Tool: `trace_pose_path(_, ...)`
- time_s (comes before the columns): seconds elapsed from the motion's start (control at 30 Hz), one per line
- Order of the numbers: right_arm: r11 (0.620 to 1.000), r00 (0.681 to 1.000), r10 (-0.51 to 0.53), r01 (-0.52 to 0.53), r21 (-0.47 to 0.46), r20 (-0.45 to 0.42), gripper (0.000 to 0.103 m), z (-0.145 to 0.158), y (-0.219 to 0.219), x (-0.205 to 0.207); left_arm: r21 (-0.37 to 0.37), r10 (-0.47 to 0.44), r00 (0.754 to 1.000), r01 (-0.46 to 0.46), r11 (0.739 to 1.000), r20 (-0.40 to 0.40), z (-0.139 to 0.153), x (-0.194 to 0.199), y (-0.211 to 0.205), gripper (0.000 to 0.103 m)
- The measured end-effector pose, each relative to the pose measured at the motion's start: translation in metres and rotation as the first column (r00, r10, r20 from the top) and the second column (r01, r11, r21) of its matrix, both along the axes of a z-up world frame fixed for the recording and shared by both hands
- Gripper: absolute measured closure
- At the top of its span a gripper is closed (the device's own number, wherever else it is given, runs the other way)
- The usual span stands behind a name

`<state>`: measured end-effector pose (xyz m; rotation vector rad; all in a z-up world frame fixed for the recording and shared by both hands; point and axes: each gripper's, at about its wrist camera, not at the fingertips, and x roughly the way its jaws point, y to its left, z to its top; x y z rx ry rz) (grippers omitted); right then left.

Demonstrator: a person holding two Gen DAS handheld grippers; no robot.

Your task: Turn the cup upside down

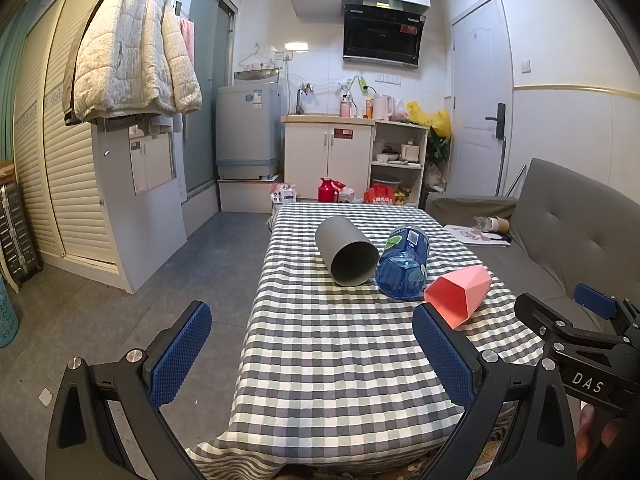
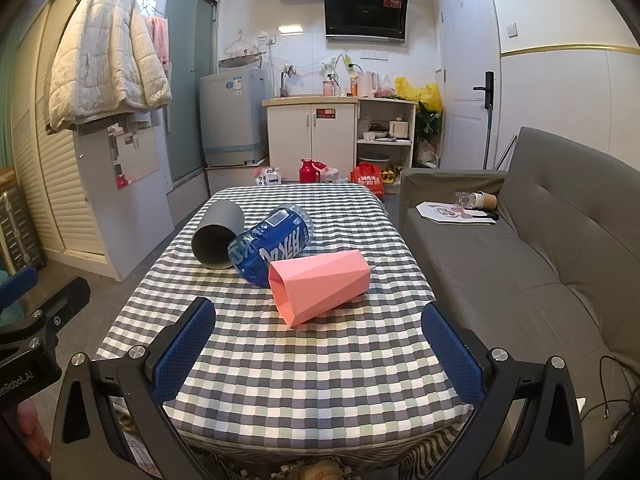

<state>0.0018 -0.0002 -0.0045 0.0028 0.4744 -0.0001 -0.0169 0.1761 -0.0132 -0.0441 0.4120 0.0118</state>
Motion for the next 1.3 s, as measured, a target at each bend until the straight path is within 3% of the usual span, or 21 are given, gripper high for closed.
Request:
trace_pose_path(1.03,1.000,1.000,-0.002,0.002,0.000,-0.008,0.000,-0.002,0.001,0.001,0.000,0.000,1.000,0.000,1.000,-0.007,-0.004,0.000,0.000,0.000)
trace_pose_path(1.3,0.999,0.998,-0.028,0.026,-0.031,-0.060,0.000,-0.009,0.004,0.007,-0.018,-0.021,1.000,0.020,1.000,-0.022,-0.014,0.003,0.003,0.000)
